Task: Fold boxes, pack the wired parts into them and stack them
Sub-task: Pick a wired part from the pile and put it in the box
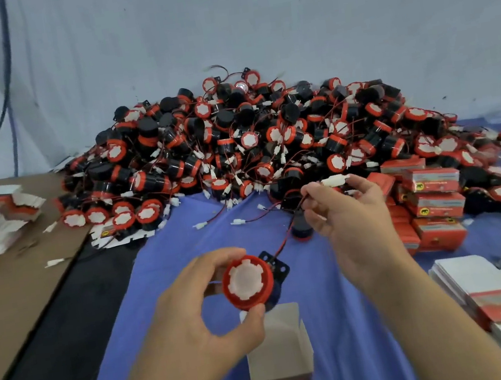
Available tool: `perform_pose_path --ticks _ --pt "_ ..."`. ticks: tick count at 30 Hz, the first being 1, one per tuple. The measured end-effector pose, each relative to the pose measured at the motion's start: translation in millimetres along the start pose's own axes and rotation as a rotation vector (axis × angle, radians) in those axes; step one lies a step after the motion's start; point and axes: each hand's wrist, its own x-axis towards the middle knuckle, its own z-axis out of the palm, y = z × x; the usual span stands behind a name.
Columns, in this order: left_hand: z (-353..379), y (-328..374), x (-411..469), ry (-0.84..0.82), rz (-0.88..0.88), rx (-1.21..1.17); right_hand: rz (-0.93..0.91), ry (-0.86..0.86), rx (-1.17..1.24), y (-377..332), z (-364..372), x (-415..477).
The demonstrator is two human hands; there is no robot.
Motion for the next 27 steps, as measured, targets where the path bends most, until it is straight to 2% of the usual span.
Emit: perform_pose_path --ticks 4,9,14,19,22,27 --pt "2 -1 -11 -0.171 0.036 0.216 -0.137 -0.13 -0.274 -3 -24 -30" --pt "7 -1 -17 -0.297 0.18 0.46 -0.308 -0.196 -0.637 13 -44 -55" --pt "15 -13 -26 -0.42 0.295 0.726 -0.301 -0.257 -0.813 36 -53 -70" --pt "25 -27 -31 -0.512 0.288 0.813 -0.312 -0.323 -1.051 56 -56 -77" --pt "38 -41 -44 -0.502 0.287 0.845 -0.293 -0.374 -1.17 62 -54 -81" --pt "50 -53 -61 -0.349 0.205 0.837 -0.307 -0.328 -1.229 72 -42 -91"
